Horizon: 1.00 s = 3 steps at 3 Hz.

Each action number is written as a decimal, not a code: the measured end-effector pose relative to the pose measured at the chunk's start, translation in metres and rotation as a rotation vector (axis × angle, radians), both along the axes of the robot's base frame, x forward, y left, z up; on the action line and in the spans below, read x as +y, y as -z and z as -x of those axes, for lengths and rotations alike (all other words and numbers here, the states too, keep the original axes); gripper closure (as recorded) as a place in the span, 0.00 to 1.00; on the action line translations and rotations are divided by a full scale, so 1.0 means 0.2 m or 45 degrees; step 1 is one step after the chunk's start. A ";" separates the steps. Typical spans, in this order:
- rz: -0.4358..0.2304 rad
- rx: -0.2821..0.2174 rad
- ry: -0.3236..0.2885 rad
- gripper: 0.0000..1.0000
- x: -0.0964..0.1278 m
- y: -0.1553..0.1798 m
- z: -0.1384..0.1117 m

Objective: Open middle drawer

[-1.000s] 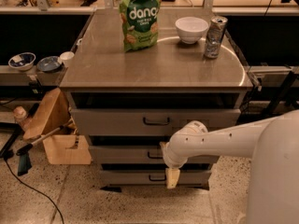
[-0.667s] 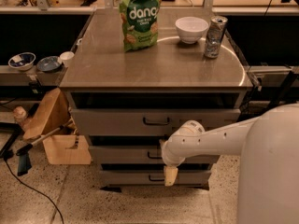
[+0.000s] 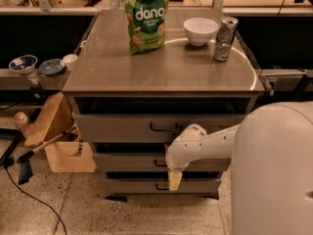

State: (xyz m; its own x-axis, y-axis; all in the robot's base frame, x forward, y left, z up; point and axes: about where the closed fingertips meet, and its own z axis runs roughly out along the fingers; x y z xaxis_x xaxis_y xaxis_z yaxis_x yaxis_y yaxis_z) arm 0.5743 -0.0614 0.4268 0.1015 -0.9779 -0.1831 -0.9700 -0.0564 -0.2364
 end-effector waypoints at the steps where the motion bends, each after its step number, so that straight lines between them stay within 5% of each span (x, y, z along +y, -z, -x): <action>1: 0.004 0.012 -0.018 0.00 0.01 0.02 0.01; 2: 0.031 0.045 -0.028 0.00 0.02 0.09 0.02; 3: 0.033 0.048 -0.029 0.16 0.02 0.09 0.02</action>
Offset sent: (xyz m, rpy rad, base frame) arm -0.0048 0.0072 -0.0296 -0.0506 0.0635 0.0291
